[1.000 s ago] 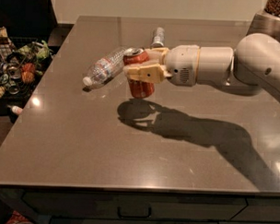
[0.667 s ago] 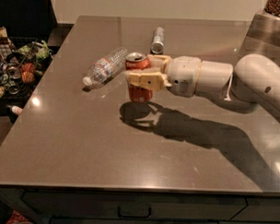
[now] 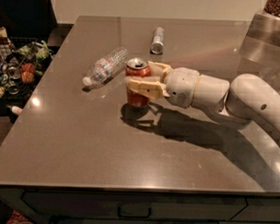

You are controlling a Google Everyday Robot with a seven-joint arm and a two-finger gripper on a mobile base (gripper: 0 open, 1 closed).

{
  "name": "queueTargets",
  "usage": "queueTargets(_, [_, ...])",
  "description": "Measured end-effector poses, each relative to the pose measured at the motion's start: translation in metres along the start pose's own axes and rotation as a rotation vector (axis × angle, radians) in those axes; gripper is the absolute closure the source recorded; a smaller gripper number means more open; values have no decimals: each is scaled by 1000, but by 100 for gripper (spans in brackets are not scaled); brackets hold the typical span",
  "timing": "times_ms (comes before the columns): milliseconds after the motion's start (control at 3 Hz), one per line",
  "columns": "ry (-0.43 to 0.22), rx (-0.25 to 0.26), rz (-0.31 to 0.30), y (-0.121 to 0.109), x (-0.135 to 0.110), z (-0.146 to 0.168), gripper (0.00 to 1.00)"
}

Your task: Place coke can upright

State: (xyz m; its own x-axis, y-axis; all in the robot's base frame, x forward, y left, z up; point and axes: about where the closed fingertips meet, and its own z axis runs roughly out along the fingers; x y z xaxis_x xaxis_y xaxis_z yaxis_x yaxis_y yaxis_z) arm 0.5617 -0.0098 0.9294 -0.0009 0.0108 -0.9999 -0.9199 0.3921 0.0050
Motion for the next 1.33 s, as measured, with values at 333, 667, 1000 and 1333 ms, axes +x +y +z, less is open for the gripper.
queueTargets(333, [-47, -3, -26, 0, 7, 0, 84])
queueTargets(667, [-56, -3, -51, -4, 13, -4, 54])
queueTargets(1000, [-1, 4, -88, -7, 16, -11, 30])
queueTargets(1333, [-2, 1, -88, -5, 16, -9, 7])
